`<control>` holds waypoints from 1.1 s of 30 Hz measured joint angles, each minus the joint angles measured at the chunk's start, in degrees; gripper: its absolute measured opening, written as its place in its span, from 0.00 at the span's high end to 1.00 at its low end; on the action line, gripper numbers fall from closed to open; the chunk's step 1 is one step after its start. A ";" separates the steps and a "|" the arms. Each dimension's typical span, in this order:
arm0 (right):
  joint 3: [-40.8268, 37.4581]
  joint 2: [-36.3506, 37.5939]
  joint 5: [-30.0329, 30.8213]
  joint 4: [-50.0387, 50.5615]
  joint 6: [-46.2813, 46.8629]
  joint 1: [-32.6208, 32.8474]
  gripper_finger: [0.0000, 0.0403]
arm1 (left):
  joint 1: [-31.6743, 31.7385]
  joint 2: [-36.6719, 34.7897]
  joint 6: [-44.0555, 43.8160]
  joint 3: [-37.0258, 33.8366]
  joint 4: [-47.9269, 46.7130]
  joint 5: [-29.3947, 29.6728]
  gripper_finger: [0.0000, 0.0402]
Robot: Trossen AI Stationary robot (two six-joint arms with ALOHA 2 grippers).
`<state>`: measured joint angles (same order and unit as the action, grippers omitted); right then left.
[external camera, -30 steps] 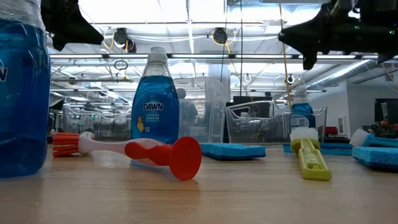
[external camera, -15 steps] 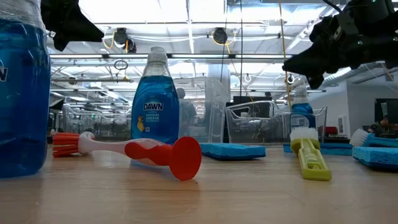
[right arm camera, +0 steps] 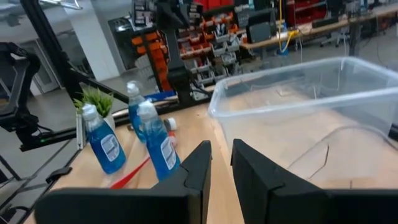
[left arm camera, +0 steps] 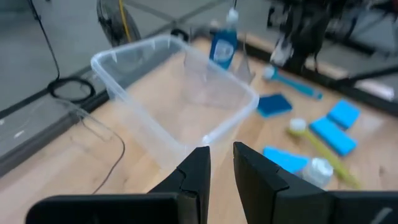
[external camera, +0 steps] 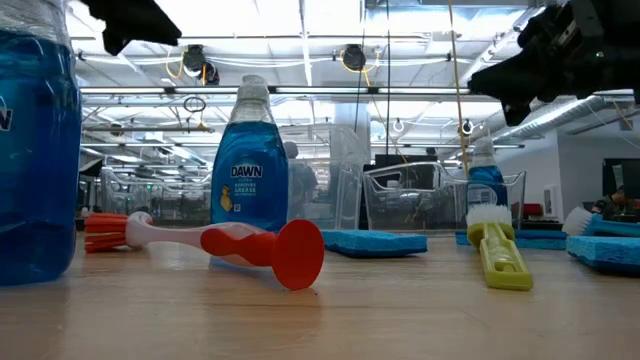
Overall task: Pick & Place Kitchen Sink Supplies
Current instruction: Put the blue dish soap into the right transparent bin
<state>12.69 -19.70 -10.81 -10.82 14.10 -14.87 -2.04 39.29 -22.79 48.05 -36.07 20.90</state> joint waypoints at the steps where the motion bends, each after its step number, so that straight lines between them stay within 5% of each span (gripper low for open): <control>1: 0.00 0.84 0.01 0.56 -0.01 0.00 0.87 | 0.00 1.61 0.00 1.65 -1.89 -0.30 0.82; 12: 0.00 7.48 -0.02 5.27 -0.45 0.00 0.86 | -4.10 16.32 -0.35 16.96 -13.24 -3.03 0.82; 23: 0.00 13.69 -0.04 9.12 -0.47 0.00 0.87 | -12.09 28.36 -10.41 30.14 -27.72 -2.94 0.82; 28: 0.00 15.54 -0.07 10.26 -0.39 0.00 0.87 | -15.77 31.97 -21.17 33.91 -36.24 -4.61 0.82; 33: 0.00 16.36 -0.07 10.84 -0.32 0.00 0.87 | -18.41 33.63 -40.20 34.80 -44.33 -12.73 0.82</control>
<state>12.69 -3.33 -10.87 0.01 13.78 -14.87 -20.46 72.92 -62.99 82.85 -80.39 8.18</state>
